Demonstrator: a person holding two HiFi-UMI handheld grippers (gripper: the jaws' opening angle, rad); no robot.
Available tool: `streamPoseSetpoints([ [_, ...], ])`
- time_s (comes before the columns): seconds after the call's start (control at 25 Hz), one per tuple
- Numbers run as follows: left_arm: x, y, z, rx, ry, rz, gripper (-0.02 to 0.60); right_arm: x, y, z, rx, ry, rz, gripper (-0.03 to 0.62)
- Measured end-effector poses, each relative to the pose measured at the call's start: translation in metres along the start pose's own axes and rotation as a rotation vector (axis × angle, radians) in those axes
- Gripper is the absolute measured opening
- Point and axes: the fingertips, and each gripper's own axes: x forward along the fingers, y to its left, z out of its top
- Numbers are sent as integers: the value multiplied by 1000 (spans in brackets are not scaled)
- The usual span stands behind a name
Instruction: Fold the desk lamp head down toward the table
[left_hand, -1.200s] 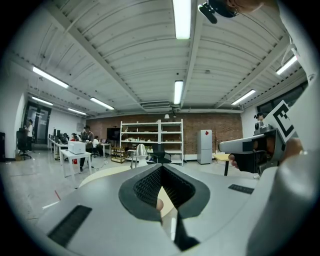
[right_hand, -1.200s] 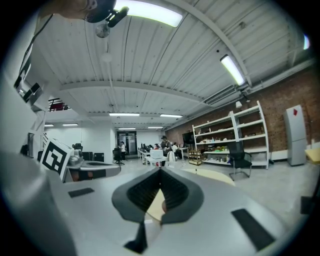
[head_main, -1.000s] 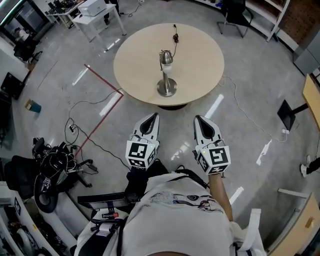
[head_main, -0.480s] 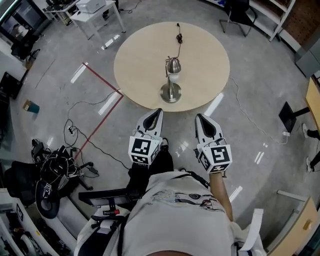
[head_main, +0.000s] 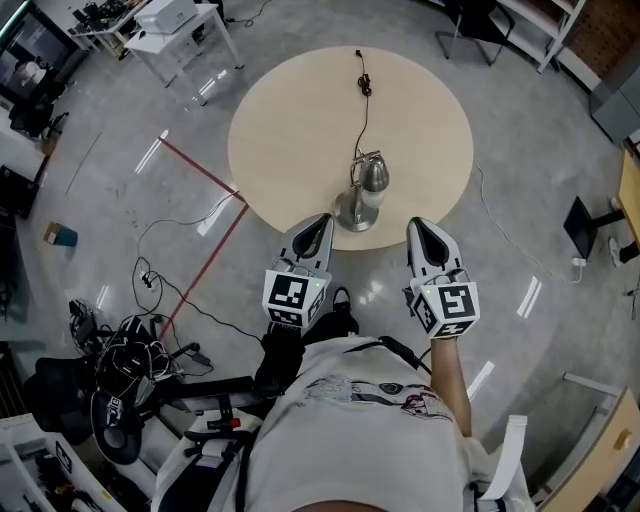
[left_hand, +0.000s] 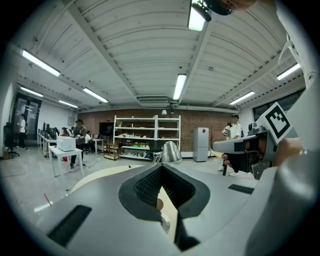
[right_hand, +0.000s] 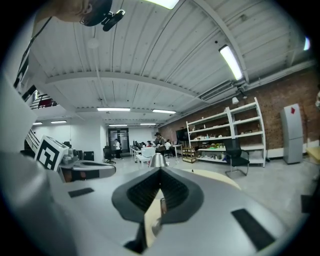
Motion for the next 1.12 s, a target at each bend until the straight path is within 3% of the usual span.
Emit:
streamPoseSetpoints([
  [0.36, 21, 24, -6, -24, 20, -20, 0, 30, -5, 6, -9, 13, -17, 2],
  [1.12, 50, 36, 2, -36, 38, 75, 0, 80, -7, 42, 12, -8, 95, 2],
])
